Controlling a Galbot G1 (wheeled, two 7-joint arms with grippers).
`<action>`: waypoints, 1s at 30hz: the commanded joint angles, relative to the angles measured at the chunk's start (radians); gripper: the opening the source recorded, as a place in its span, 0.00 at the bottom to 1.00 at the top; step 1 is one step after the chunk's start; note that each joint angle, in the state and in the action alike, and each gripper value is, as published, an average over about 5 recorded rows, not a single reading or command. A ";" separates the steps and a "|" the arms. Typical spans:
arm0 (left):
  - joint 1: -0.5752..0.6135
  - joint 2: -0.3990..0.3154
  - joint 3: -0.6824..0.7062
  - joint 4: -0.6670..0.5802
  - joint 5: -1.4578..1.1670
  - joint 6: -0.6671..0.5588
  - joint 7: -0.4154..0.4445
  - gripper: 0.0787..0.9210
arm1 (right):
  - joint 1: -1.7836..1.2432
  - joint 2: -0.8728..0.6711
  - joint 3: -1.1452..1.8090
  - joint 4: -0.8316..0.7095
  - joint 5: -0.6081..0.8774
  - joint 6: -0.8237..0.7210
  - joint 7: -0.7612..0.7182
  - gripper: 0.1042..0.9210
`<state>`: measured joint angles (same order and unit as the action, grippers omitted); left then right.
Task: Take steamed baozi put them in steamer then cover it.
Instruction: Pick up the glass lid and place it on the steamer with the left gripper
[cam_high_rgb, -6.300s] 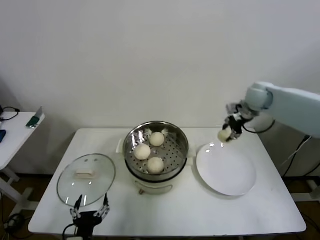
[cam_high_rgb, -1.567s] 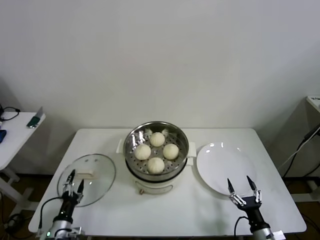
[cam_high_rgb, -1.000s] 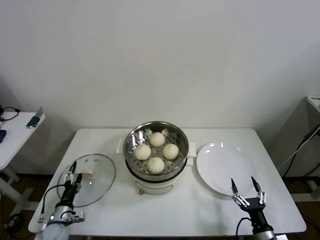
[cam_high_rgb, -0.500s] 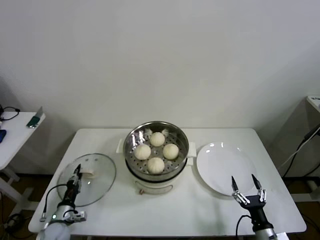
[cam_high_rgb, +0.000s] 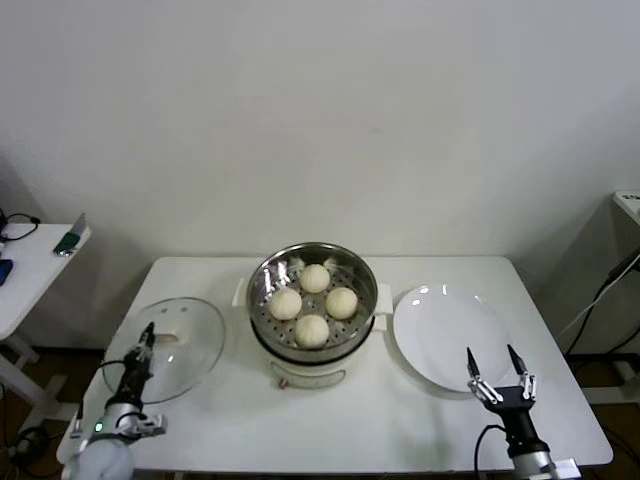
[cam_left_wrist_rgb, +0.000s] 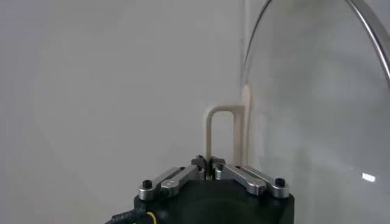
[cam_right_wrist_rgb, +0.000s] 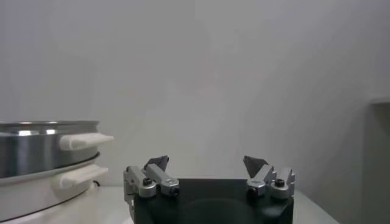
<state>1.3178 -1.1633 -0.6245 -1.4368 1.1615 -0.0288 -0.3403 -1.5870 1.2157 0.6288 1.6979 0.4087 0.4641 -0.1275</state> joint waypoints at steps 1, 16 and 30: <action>0.079 0.124 -0.016 -0.393 -0.237 0.142 0.145 0.07 | 0.005 0.000 0.006 -0.001 -0.021 -0.010 0.016 0.88; -0.076 0.170 0.225 -0.732 -0.235 0.602 0.418 0.07 | 0.046 0.012 0.000 -0.030 -0.069 -0.014 0.037 0.88; -0.265 -0.124 0.599 -0.677 0.206 0.752 0.649 0.07 | 0.088 0.016 -0.013 -0.058 -0.082 -0.001 0.045 0.88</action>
<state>1.1794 -1.0900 -0.3072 -2.0899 1.0779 0.5687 0.1297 -1.5167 1.2346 0.6172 1.6513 0.3315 0.4591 -0.0868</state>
